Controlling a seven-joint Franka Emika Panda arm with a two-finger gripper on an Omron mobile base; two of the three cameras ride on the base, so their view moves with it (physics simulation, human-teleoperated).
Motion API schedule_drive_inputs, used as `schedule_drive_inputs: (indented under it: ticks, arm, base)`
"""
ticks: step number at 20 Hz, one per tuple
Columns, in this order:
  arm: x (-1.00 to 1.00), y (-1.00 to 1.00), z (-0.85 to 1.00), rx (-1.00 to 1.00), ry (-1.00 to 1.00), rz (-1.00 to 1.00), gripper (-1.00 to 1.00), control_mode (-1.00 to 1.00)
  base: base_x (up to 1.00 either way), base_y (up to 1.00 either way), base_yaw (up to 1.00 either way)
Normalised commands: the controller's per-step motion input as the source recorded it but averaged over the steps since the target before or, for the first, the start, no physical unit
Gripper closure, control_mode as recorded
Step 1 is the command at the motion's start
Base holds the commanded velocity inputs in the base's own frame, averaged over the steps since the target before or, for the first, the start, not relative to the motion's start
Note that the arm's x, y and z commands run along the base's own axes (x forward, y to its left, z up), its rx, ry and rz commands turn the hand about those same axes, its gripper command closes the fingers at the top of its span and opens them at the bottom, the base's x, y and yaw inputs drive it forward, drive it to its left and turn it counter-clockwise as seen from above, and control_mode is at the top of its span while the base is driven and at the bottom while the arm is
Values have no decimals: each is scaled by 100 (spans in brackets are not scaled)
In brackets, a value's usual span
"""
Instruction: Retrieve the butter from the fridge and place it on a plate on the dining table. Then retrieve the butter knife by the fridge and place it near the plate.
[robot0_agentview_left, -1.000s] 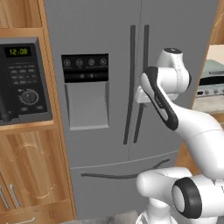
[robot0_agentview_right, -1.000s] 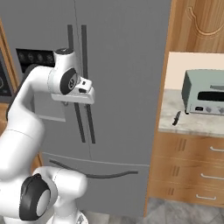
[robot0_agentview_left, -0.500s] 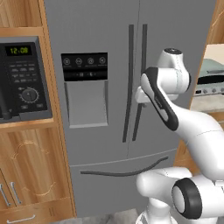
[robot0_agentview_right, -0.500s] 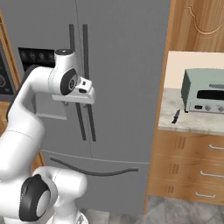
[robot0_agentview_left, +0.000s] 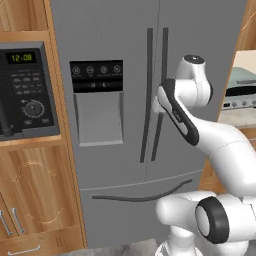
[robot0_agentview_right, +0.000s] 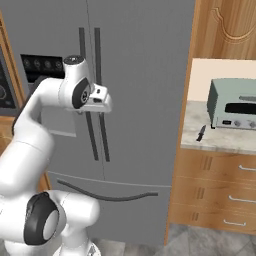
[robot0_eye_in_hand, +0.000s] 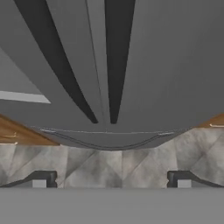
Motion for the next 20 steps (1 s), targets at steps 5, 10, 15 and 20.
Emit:
schedule_drive_inputs:
  ticks: [5,10,15,20]
  arm:
    - [17,0,0,-1,-33,0,-100,-100]
    - [1,1,0,-2,-33,0,-100,-100]
    - [8,0,0,-1,-18,0,-100,-100]
    - [12,0,0,0,-2,0,-100,-100]
  base:
    - [0,0,0]
    - [0,0,0]
    - [0,0,0]
    - [0,0,0]
